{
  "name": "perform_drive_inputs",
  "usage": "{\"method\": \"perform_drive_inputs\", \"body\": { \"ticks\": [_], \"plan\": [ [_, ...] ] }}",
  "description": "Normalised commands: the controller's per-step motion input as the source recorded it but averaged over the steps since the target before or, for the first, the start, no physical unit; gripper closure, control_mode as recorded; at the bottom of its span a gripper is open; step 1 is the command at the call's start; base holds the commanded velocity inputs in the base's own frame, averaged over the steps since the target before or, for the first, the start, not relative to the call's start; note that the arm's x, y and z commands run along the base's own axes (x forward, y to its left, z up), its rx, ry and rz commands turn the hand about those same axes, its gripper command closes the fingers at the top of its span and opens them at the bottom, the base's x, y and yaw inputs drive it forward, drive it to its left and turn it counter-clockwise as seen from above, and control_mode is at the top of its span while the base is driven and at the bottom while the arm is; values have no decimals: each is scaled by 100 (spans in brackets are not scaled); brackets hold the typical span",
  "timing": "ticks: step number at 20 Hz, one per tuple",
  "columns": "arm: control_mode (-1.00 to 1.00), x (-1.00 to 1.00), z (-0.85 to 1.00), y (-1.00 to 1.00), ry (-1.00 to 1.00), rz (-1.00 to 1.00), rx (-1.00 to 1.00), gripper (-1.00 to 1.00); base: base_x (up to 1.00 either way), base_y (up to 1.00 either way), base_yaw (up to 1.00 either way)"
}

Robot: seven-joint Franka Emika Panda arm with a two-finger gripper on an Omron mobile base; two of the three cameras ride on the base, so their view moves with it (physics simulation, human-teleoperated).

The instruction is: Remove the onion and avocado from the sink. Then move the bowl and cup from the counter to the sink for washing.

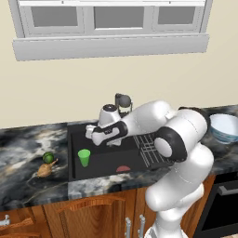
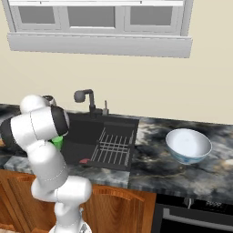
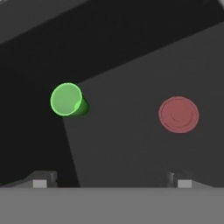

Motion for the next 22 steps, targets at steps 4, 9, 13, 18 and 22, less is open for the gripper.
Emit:
{"method": "perform_drive_inputs", "body": {
  "ticks": [4, 9, 13, 18, 22],
  "plan": [
    [-100, -26, 17, -17, -1, 0, -1, -100, 0, 0, 0],
    [-100, -26, 16, -18, -5, 0, -2, -100, 0, 0, 0],
    [-100, -27, 15, -22, -1, 0, -2, -100, 0, 0, 0],
    [-100, -23, 14, -23, 0, 1, -4, -100, 0, 0, 0],
    [-100, -26, 16, -25, 0, 4, -4, -100, 0, 0, 0]
  ]
}}
